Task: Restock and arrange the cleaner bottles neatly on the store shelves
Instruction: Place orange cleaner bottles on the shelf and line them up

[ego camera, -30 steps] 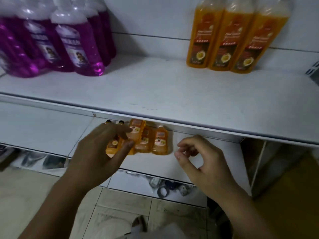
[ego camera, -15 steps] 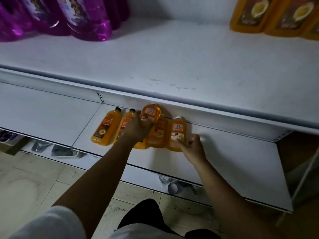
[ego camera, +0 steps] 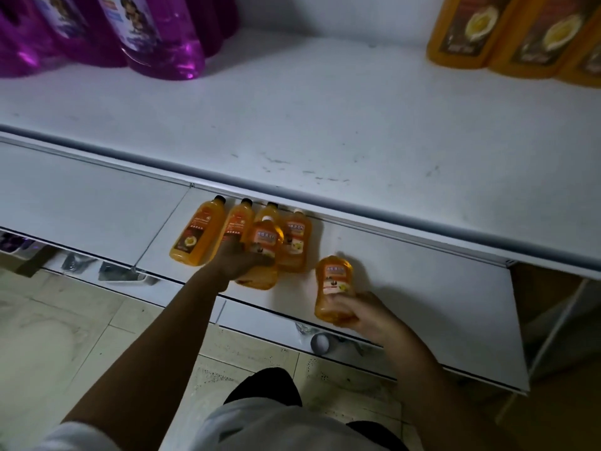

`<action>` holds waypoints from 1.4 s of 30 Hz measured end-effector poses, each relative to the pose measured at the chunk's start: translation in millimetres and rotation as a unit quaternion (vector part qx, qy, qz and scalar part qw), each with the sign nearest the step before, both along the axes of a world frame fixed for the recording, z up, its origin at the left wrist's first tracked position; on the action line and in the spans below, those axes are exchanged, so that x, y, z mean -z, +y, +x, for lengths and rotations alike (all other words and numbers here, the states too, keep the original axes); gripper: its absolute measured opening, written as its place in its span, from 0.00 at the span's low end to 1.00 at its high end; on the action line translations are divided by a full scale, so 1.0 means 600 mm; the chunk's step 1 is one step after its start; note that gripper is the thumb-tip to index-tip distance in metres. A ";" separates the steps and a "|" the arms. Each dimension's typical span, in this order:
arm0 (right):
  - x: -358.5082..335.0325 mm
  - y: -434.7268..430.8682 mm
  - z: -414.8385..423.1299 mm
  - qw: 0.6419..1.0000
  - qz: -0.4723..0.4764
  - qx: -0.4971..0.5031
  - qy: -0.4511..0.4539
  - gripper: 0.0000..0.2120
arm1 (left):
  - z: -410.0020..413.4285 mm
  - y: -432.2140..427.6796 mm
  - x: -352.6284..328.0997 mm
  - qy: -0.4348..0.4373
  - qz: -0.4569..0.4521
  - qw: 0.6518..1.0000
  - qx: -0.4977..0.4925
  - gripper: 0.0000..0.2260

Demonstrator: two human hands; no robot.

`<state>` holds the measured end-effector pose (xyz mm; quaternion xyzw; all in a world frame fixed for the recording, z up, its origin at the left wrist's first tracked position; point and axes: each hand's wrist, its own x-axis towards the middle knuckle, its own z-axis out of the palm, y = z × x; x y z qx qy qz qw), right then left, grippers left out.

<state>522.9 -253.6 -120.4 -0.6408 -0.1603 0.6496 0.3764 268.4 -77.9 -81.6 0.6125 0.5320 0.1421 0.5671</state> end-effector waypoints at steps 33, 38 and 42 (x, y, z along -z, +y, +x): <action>-0.475 -0.060 -0.326 0.859 0.442 -0.225 -0.130 0.34 | -0.326 -0.432 -0.430 -0.179 0.299 0.872 -0.344 0.38; -0.535 -0.011 -0.458 0.835 0.478 -0.236 -0.137 0.27 | -0.464 -0.386 -0.471 -0.191 0.337 0.857 -0.340 0.38; -0.569 0.030 -0.566 0.823 0.505 -0.208 -0.157 0.25 | -0.579 -0.335 -0.502 -0.199 0.360 0.849 -0.331 0.37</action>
